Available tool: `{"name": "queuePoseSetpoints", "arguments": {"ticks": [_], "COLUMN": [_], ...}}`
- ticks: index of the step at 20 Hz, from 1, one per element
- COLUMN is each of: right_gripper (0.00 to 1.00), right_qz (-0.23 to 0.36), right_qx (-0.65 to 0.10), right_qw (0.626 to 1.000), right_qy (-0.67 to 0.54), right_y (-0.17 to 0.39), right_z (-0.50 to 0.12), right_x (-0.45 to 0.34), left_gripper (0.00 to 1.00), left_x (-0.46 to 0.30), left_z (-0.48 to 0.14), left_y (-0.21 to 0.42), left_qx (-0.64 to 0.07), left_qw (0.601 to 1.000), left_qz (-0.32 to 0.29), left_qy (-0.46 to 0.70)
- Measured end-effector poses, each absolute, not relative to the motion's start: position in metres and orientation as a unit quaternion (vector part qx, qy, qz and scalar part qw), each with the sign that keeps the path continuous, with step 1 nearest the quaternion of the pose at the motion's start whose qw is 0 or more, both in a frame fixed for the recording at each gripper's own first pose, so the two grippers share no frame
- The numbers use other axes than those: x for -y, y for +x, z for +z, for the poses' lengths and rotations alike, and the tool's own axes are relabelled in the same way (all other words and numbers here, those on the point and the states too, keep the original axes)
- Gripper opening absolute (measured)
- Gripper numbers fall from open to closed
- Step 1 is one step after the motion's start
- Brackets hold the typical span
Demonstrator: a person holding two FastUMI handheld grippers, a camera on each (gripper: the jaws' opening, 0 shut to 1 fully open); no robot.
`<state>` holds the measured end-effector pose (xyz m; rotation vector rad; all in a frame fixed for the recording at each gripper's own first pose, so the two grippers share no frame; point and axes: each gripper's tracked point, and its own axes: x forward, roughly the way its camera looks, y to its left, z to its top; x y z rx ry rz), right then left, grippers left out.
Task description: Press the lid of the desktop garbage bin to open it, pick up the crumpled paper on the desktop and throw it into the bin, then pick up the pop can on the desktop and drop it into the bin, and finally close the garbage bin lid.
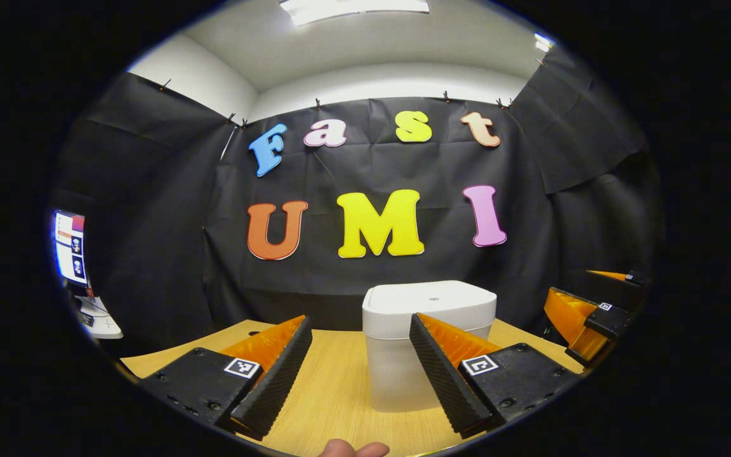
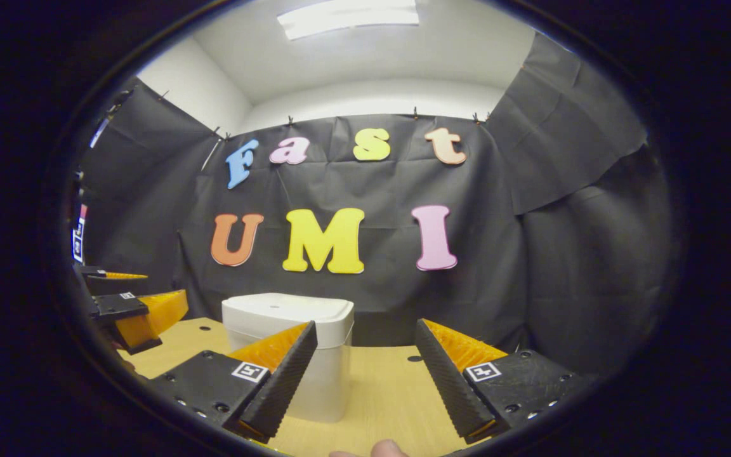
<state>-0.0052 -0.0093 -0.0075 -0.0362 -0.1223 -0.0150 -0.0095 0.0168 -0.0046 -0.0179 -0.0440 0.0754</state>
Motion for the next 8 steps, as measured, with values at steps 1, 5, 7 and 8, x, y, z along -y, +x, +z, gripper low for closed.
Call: {"name": "queuePoseSetpoints", "arguments": {"ticks": [1, 5, 7, 8], "right_gripper": [0.96, 0.96, 0.96, 0.96], "right_qz": [-0.006, -0.001, 0.0, 0.001], "right_qx": [0.061, 0.061, 0.061, 0.061], "right_qw": [0.998, 0.998, 0.998, 0.998], "right_qy": [-0.017, -0.011, -0.009, -0.008], "right_y": [-0.0048, -0.0054, -0.0051, -0.0055], "right_z": [-0.008, -0.0087, -0.009, -0.0092], "right_x": [0.0095, 0.0068, 0.0063, 0.0062], "left_gripper": [0.99, 0.99, 0.99, 0.99], "left_x": [-0.0174, -0.0194, -0.021, -0.0215], "left_z": [-0.0043, -0.0045, -0.0035, -0.0029], "left_y": [-0.0096, -0.012, -0.0116, -0.0125], "left_qx": [0.022, 0.021, 0.022, 0.023], "left_qw": [0.999, 0.999, 0.999, 0.999], "left_qz": [0.038, 0.041, 0.043, 0.044], "left_qy": [-0.011, -0.012, -0.012, -0.012]}}
